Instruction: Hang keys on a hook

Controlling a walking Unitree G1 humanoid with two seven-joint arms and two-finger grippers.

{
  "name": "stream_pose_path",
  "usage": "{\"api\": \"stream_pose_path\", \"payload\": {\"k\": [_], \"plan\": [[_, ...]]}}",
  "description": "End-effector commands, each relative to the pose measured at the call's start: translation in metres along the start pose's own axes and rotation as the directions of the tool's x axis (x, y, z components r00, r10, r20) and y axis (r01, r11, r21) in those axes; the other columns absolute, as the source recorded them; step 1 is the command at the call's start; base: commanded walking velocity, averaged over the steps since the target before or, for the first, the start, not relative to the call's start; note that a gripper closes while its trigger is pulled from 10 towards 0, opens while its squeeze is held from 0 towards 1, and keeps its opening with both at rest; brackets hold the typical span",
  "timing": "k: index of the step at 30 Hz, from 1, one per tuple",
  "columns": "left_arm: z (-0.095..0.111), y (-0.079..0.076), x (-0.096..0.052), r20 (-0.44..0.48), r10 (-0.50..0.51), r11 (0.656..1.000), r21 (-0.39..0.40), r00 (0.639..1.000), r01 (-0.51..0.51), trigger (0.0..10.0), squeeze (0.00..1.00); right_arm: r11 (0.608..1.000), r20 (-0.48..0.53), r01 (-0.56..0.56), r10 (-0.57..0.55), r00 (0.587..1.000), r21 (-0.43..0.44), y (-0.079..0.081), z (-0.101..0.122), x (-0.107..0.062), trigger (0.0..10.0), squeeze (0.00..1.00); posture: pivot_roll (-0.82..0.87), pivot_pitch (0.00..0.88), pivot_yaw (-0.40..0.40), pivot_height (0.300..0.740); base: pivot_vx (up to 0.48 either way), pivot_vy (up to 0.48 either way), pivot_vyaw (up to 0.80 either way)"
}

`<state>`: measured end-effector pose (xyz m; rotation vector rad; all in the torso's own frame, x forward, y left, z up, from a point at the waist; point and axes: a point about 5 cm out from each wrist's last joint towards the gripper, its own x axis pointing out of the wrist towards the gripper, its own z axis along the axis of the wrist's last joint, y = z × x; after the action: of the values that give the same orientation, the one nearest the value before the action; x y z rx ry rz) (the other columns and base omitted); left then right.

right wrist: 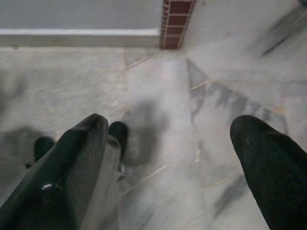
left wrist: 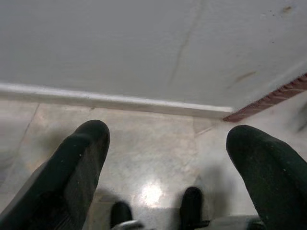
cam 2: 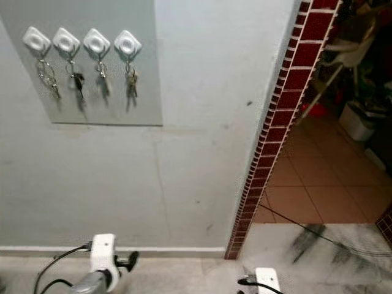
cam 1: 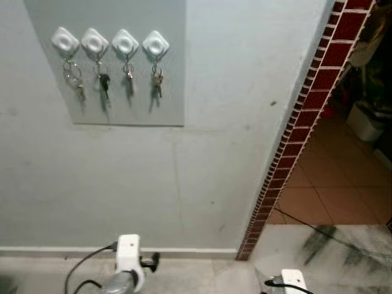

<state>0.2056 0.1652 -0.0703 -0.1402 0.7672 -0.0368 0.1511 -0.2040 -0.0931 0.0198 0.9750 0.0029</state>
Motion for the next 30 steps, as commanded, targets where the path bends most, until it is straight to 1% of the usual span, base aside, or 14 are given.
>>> {"api": "stream_pose_path", "payload": {"k": [1, 12, 17, 30], "plan": [[0.0023, 0.0049, 0.0001, 0.0, 0.015, 1.0, -0.014, 1.0, -0.015, 10.0, 0.0, 1.0, -0.003, -0.012, 0.012, 1.0, -0.003, 0.0038, -0.0001, 0.0006, 10.0, 0.0, 0.0, 0.0, -0.018, 0.74, 0.0, 0.0, 0.0], [0.0018, 0.0049, -0.0002, -0.002, 0.01, 1.0, 0.005, 1.0, -0.01, 10.0, 0.0, 1.0, -0.006, -0.013, 0.013, 1.0, -0.005, 0.0045, -0.0015, 0.0004, 10.0, 0.0, 0.0, 0.0, -0.022, 0.74, 0.0, 0.0, 0.0], [0.0022, 0.0041, -0.0001, 0.001, -0.001, 1.0, -0.003, 1.0, 0.001, 10.0, 0.0, 1.0, -0.005, -0.016, 0.016, 1.0, -0.007, 0.0058, -0.0015, 0.0006, 10.0, 0.0, 0.0, 0.0, -0.022, 0.74, 0.0, 0.0, 0.0], [0.0031, 0.002, 0.0006, 0.004, -0.008, 1.0, -0.01, 1.0, 0.008, 10.0, 0.0, 1.0, -0.003, -0.019, 0.019, 1.0, -0.001, 0.0052, -0.0025, 0.0001, 10.0, 0.0, 0.0, 0.0, -0.026, 0.74, 0.0, -0.312, 0.0]]}}
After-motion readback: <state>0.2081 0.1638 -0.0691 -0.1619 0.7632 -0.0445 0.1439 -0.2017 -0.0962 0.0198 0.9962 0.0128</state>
